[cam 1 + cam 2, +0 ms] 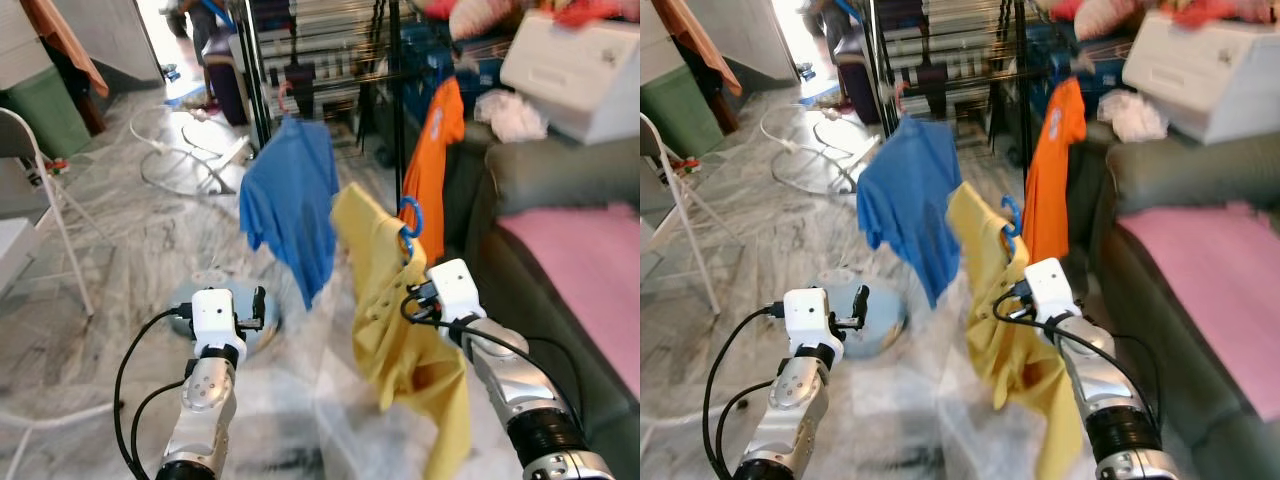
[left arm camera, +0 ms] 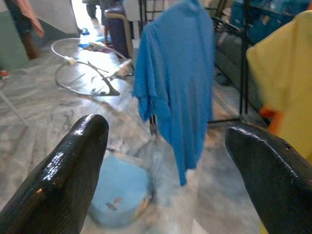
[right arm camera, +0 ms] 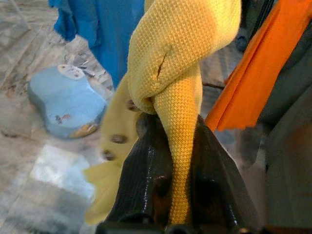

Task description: Hang hanger

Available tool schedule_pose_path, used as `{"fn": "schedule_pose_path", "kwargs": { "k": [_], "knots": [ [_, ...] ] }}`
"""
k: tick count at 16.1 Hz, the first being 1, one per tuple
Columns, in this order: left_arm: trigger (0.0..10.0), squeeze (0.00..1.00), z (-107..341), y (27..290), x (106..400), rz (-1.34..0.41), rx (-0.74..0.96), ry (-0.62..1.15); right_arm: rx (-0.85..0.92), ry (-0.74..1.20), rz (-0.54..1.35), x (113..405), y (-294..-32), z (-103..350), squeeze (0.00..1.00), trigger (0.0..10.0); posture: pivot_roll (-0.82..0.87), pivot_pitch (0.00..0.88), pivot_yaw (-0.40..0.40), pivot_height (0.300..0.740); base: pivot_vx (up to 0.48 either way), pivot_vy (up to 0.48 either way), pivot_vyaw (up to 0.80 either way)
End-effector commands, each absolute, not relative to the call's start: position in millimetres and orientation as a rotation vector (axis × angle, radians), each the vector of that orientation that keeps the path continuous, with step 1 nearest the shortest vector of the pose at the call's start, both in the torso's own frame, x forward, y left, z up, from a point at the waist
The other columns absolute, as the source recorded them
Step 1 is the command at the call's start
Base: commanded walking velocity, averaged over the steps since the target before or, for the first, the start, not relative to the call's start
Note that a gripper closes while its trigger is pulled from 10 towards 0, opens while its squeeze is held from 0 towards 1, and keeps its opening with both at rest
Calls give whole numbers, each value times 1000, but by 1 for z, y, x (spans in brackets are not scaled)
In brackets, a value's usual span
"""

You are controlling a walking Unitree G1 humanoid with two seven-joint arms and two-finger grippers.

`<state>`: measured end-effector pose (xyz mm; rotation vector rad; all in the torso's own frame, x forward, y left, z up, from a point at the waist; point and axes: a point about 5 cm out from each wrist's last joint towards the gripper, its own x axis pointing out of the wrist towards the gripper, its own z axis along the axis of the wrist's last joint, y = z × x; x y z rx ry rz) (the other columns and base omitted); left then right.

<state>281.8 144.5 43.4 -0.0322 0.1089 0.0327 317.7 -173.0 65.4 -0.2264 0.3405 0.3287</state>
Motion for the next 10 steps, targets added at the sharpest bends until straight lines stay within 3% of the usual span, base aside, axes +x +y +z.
{"fn": "schedule_pose_path", "kwargs": {
  "k": [1,5,9,10],
  "knots": [
    [10000,0,43,159,282,82,-7,115,-213,265,361,326,-159,80,0,10000,-103,0,82,740,424,0,0],
    [10000,0,36,173,283,211,29,166,-226,261,399,326,-155,79,0,10000,-98,0,75,740,0,0,0],
    [10000,0,37,176,284,216,33,167,-222,254,409,328,-149,78,0,10000,-85,0,80,740,0,0,0],
    [10000,0,37,176,285,219,33,166,-218,253,409,329,-148,78,0,10000,-85,0,83,740,0,0,769]
  ]
}}
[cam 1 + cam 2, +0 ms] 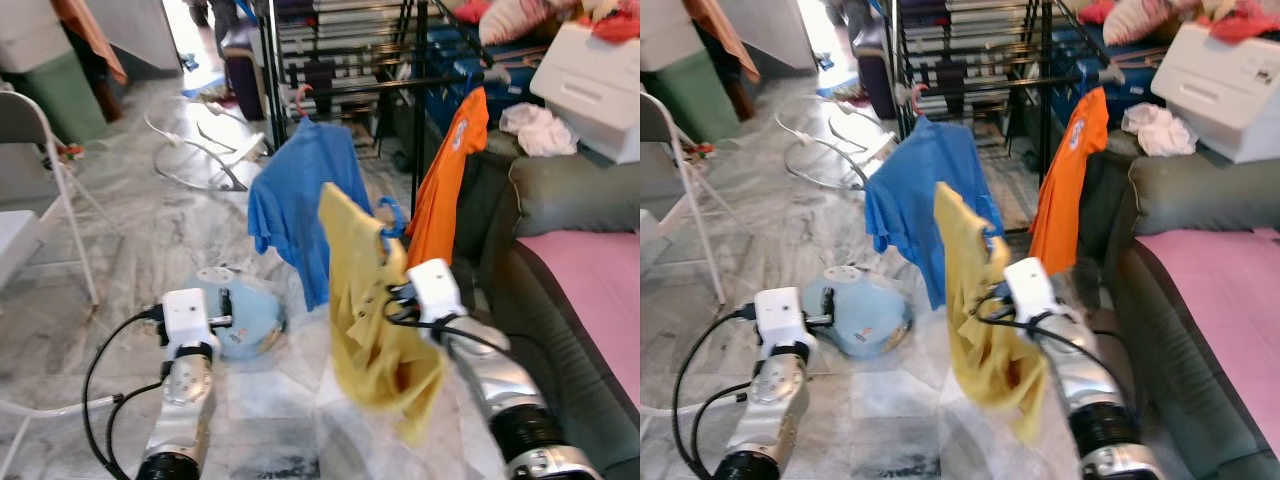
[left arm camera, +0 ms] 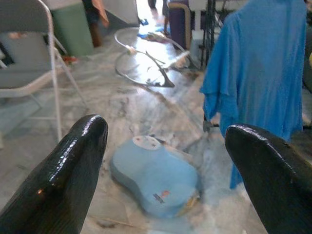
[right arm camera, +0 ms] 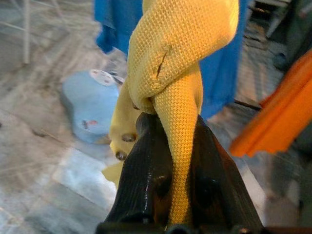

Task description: Hang hanger

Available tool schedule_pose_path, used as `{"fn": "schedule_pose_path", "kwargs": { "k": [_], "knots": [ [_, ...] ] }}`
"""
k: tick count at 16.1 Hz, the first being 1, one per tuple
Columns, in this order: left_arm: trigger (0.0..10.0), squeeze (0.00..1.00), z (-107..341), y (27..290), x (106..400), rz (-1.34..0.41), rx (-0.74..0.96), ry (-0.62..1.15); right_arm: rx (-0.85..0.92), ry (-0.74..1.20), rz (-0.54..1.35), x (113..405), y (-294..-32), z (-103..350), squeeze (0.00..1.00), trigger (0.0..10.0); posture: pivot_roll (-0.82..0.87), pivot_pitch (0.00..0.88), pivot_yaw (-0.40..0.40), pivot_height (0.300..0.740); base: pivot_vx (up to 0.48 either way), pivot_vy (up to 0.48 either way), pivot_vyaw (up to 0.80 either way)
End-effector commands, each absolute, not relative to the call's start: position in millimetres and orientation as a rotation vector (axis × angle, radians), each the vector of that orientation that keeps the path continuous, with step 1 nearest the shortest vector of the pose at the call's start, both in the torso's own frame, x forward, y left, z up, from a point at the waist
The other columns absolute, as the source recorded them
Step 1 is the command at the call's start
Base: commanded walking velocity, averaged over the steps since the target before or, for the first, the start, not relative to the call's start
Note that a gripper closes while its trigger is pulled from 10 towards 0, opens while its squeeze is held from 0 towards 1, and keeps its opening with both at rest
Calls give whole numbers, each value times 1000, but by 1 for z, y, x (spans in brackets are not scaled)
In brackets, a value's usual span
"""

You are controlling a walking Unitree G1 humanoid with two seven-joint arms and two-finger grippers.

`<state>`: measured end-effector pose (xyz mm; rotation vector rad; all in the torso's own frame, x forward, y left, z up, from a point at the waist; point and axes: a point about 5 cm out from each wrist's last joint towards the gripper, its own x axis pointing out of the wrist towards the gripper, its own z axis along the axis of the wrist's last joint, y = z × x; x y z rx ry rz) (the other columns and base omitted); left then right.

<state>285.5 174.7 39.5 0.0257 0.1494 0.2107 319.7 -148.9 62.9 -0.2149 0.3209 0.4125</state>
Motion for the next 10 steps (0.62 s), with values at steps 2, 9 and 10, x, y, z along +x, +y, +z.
{"fn": "schedule_pose_path", "kwargs": {
  "k": [2,9,10],
  "knots": [
    [10000,0,37,177,288,237,32,176,-205,247,390,330,-148,79,0,10000,-90,0,89,740,0,0,0],
    [10000,0,32,184,282,270,34,193,-178,222,310,328,-158,77,0,10000,-70,0,89,740,0,0,88],
    [10000,0,32,185,281,272,33,192,-176,226,303,327,-158,76,0,10000,-68,0,89,740,0,0,800]
  ]
}}
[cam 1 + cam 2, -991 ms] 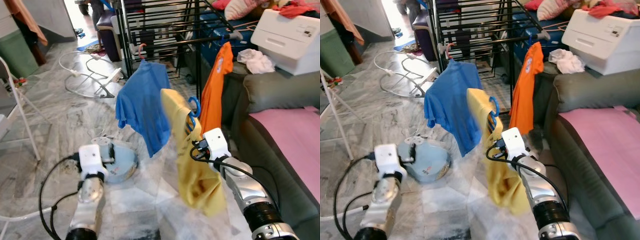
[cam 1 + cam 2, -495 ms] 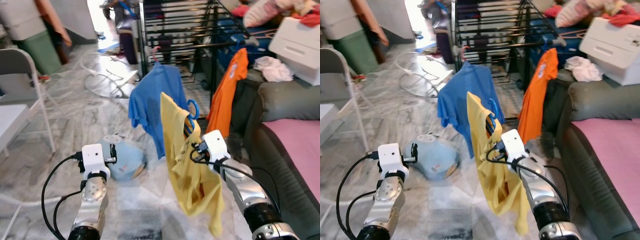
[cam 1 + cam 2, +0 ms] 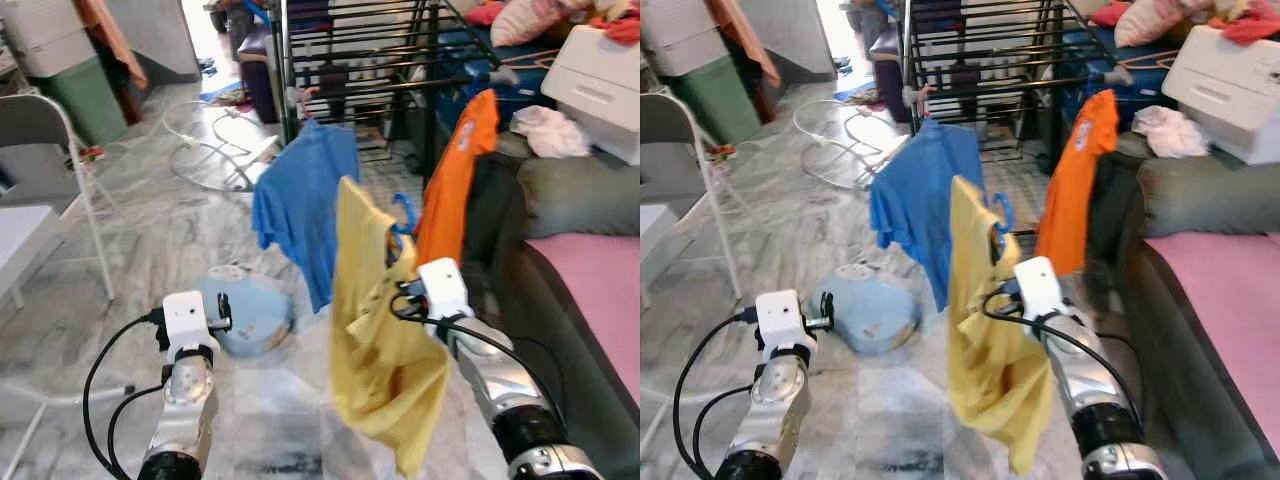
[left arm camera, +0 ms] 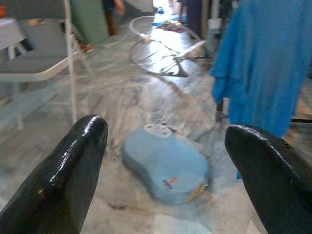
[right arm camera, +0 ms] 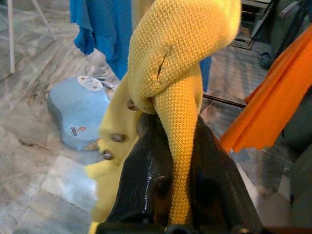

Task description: Hang hanger

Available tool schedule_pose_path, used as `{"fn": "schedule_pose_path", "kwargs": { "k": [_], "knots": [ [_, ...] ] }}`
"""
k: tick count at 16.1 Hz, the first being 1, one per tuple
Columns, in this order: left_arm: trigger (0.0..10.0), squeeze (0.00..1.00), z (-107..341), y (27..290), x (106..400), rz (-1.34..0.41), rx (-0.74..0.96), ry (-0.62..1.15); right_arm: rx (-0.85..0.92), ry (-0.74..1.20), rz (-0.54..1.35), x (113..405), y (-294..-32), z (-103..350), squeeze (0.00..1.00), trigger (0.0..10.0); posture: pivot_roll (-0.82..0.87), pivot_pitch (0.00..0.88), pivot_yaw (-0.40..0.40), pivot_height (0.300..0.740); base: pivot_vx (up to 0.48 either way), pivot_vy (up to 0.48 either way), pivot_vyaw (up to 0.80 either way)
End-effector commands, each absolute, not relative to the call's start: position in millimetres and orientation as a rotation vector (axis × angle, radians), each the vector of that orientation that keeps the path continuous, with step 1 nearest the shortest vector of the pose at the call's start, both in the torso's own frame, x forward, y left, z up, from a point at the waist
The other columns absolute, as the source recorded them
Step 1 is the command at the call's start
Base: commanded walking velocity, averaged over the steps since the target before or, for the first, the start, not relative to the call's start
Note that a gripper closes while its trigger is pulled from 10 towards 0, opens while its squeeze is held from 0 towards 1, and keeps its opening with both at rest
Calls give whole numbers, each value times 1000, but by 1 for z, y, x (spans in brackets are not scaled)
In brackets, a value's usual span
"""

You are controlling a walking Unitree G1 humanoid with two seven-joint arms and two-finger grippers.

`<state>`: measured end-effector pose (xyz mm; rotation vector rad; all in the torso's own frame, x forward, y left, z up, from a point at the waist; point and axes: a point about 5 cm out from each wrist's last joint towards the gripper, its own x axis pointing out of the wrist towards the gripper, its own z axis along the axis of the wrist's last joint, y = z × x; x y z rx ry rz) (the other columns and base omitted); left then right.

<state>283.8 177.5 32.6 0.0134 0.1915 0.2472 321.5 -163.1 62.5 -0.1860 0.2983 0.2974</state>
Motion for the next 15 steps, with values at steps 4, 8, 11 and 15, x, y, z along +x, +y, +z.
{"fn": "schedule_pose_path", "kwargs": {
  "k": [4,8,11,15],
  "knots": [
    [10000,0,30,189,268,264,43,193,-132,243,242,324,-154,67,0,10000,-38,0,96,740,0,0,592],
    [10000,0,10,180,246,221,33,261,-38,286,90,312,-170,49,0,10000,-45,0,88,740,0,0,0],
    [10000,0,-15,176,232,192,29,375,-68,357,11,293,-186,23,0,10000,-64,0,53,740,0,0,0],
    [10000,0,-38,172,226,116,15,506,-37,495,-96,272,-197,-8,0,10000,-110,0,70,740,0,0,0]
  ]
}}
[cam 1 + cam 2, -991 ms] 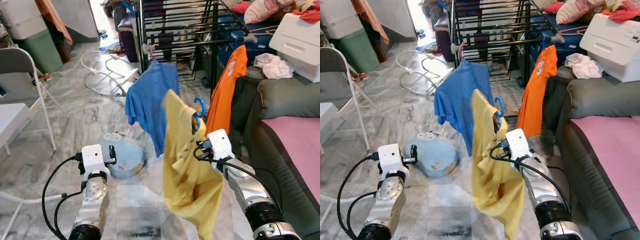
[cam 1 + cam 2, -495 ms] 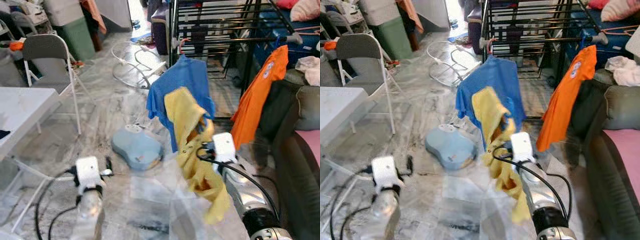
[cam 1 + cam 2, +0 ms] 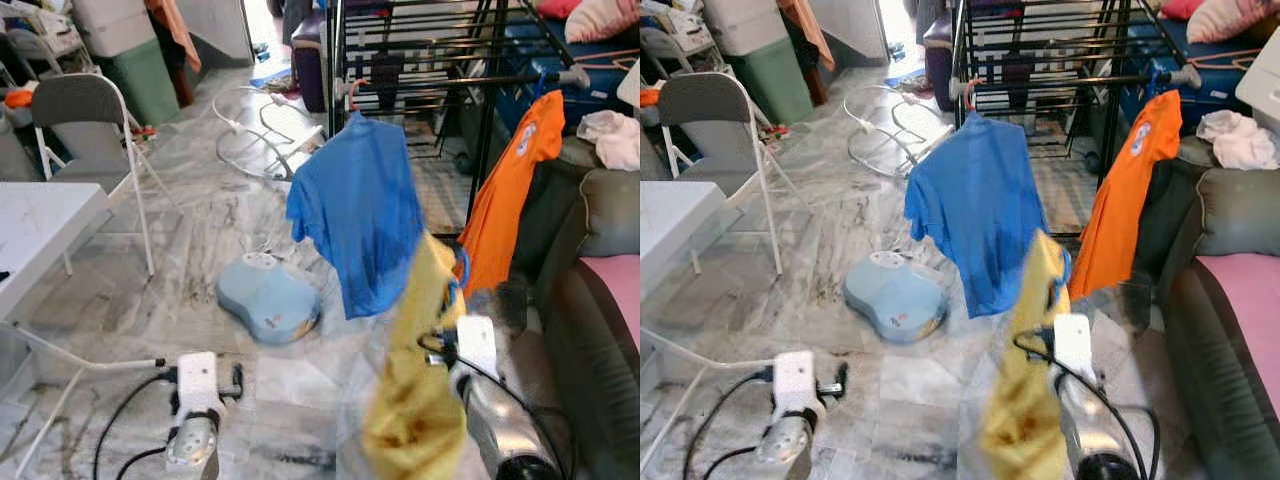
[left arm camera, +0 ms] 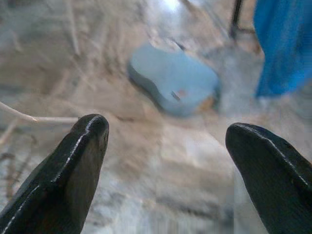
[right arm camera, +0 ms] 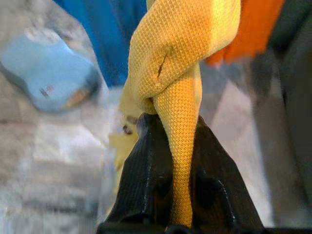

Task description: Hang hanger

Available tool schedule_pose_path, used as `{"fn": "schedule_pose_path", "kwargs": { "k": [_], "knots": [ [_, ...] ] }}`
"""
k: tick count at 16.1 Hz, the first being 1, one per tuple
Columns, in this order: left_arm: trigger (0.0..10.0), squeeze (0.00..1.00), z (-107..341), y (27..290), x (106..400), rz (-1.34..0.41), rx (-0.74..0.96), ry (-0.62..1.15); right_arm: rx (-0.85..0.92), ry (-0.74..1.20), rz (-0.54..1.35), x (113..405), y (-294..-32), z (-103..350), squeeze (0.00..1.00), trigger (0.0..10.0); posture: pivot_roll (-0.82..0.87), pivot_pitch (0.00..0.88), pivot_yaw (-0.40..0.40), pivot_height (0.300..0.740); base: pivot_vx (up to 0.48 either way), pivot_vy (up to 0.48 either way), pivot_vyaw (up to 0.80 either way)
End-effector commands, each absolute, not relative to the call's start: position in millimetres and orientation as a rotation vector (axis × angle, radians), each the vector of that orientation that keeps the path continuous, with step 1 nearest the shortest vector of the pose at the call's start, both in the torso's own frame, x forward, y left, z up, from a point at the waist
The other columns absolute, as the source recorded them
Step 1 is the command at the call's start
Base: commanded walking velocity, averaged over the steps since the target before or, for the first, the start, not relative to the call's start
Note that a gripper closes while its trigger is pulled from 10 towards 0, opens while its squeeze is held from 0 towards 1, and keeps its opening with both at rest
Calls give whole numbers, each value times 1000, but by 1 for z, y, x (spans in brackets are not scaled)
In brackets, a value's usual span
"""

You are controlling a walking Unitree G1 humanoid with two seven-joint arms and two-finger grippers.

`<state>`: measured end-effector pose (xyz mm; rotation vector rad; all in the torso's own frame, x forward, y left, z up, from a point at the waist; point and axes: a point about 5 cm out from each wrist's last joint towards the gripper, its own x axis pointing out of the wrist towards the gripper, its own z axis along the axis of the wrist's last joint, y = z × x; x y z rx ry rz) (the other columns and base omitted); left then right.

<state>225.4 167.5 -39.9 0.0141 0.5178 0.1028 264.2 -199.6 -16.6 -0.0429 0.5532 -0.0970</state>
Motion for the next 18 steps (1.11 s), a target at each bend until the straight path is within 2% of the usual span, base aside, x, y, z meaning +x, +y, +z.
{"fn": "schedule_pose_path", "kwargs": {
  "k": [1,5,7,11,15,18],
  "knots": [
    [10000,0,-49,178,223,90,65,594,-40,574,-92,264,-198,-21,0,10000,-124,0,70,740,0,0,0],
    [10000,0,-57,191,220,170,7,692,-156,618,-27,258,-202,-29,0,10000,-130,0,89,740,0,0,0],
    [10000,0,-68,198,206,174,15,797,-174,680,-4,250,-201,-38,0,10000,-151,0,123,740,0,0,0],
    [10000,0,-79,219,181,200,83,947,-228,762,63,234,-190,-52,0,10000,-156,0,139,740,0,0,0],
    [10000,0,-90,212,163,139,57,1053,-306,802,94,227,-192,-58,0,10000,-118,0,109,740,0,0,0],
    [10000,0,-92,208,160,160,17,1064,-334,800,103,226,-191,-58,0,10000,-109,0,89,740,0,0,0]
  ]
}}
